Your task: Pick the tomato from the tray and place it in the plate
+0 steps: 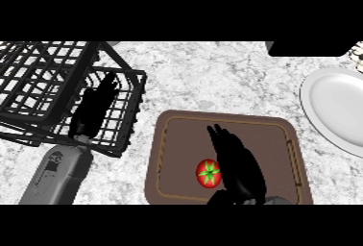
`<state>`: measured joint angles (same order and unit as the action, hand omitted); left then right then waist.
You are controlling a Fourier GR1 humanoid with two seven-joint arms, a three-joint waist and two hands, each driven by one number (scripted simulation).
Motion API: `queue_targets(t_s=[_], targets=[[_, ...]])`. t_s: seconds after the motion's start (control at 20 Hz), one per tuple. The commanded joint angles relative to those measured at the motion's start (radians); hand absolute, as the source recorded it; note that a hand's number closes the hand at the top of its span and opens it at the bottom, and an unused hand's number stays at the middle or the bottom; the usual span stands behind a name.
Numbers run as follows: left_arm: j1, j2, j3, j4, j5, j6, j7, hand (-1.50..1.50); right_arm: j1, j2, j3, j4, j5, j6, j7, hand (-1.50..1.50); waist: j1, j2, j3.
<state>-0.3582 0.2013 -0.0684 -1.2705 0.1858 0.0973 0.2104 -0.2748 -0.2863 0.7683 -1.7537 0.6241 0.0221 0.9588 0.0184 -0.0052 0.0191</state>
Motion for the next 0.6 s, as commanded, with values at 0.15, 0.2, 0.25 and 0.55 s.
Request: queue_targets(t_s=[0.15, 0.2, 0.25, 0.55], targets=[[0.193, -0.025, -0.019, 0.019, 0.017, -0.028, 0.008, 0.0, -0.026, -0.016, 0.049, 0.101, 0.03, 0.037, -0.094, 1.5, 0.015, 0.006, -0.019], [0.226, -0.038, -0.038, -0.014, 0.0, -0.017, -0.009, 0.0, -0.046, 0.005, 0.051, 0.063, 0.033, 0.062, -0.053, 1.5, 0.017, 0.001, -0.019], [0.217, -0.065, -0.048, -0.035, 0.011, -0.007, 0.028, 0.0, -0.025, 0.011, 0.081, 0.08, 0.067, 0.034, -0.059, 1.5, 0.017, -0.001, -0.019], [0.241, -0.045, -0.027, -0.006, -0.004, -0.035, -0.013, 0.0, -0.032, 0.0, 0.072, 0.089, 0.117, 0.005, -0.095, 1.5, 0.011, 0.001, -0.019]])
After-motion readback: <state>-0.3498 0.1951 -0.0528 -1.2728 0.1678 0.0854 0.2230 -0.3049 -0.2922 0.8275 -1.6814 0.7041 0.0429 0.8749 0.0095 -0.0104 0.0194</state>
